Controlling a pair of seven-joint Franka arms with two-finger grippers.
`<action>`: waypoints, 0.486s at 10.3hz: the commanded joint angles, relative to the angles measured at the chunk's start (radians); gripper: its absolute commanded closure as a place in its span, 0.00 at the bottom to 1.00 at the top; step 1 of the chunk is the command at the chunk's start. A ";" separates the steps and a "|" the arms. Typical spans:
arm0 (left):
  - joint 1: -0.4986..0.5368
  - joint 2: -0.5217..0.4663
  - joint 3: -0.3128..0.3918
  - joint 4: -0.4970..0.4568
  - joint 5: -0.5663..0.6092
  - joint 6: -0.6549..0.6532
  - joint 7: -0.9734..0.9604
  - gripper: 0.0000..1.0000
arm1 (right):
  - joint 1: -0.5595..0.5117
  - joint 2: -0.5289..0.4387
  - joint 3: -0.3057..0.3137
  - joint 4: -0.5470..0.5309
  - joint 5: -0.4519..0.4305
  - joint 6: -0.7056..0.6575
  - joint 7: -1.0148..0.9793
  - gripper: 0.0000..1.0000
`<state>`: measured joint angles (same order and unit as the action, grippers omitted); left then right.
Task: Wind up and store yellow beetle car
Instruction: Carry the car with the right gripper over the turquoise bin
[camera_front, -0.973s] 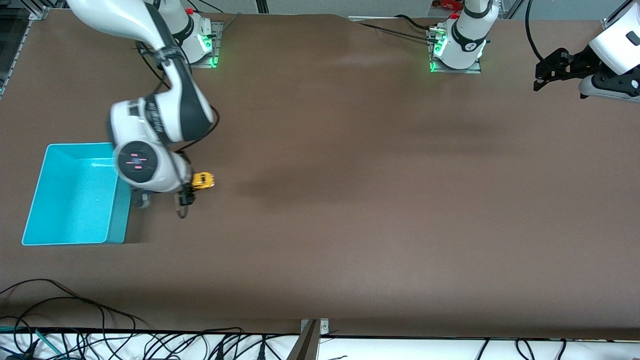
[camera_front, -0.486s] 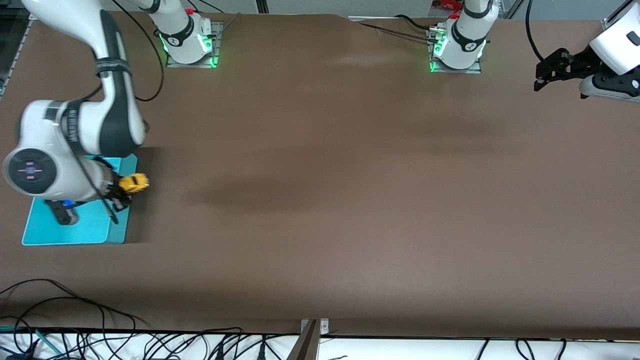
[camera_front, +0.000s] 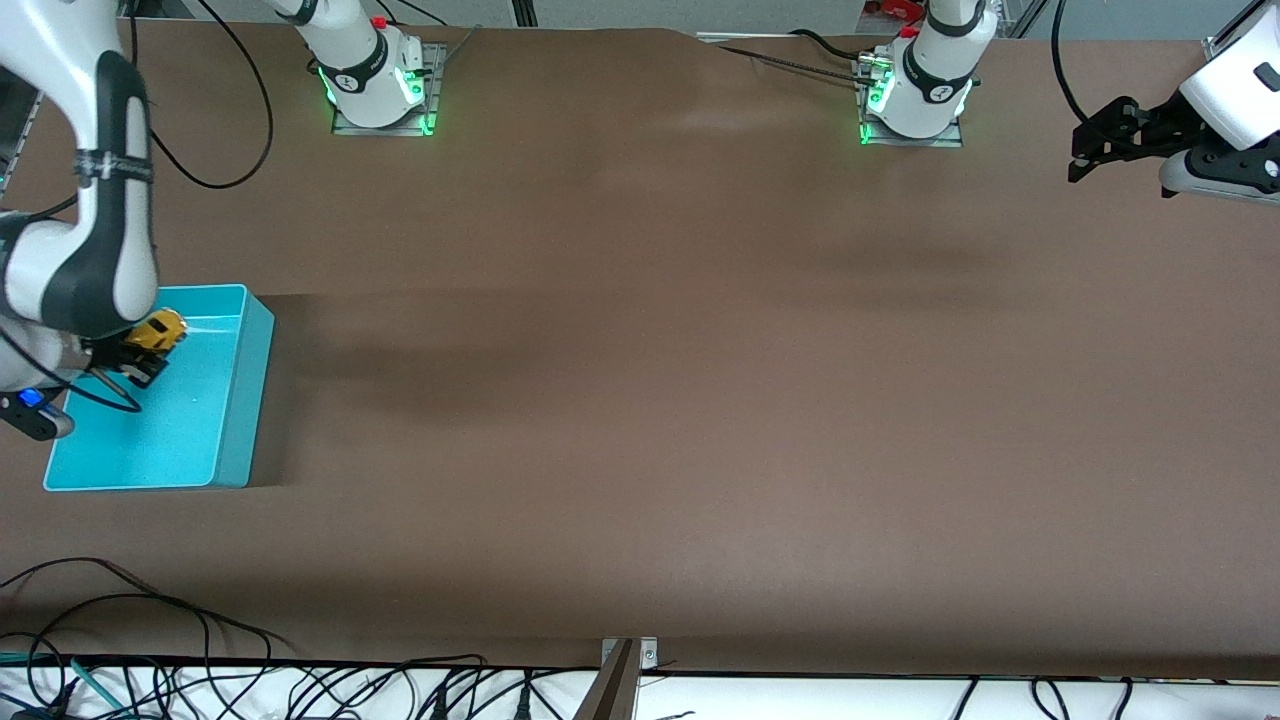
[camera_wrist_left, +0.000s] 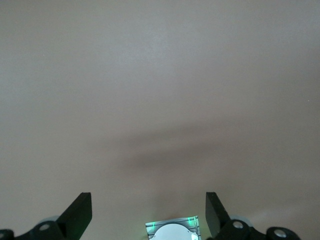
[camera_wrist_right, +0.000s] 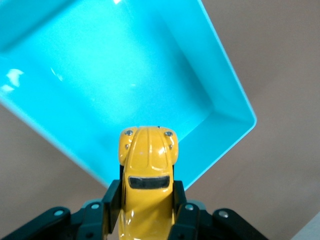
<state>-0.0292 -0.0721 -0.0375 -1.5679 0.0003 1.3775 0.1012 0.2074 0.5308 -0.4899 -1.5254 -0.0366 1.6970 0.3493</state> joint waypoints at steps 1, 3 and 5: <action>0.000 0.014 0.002 0.032 -0.013 -0.020 -0.002 0.00 | -0.050 0.003 0.013 -0.062 0.011 0.067 -0.113 1.00; 0.000 0.014 0.002 0.032 -0.014 -0.018 -0.002 0.00 | -0.077 0.047 0.013 -0.154 0.026 0.249 -0.200 1.00; 0.000 0.014 0.002 0.032 -0.014 -0.018 -0.002 0.00 | -0.111 0.083 0.017 -0.194 0.050 0.367 -0.236 0.99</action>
<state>-0.0291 -0.0712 -0.0375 -1.5670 0.0003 1.3775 0.1012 0.1198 0.6019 -0.4849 -1.6925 -0.0176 2.0004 0.1511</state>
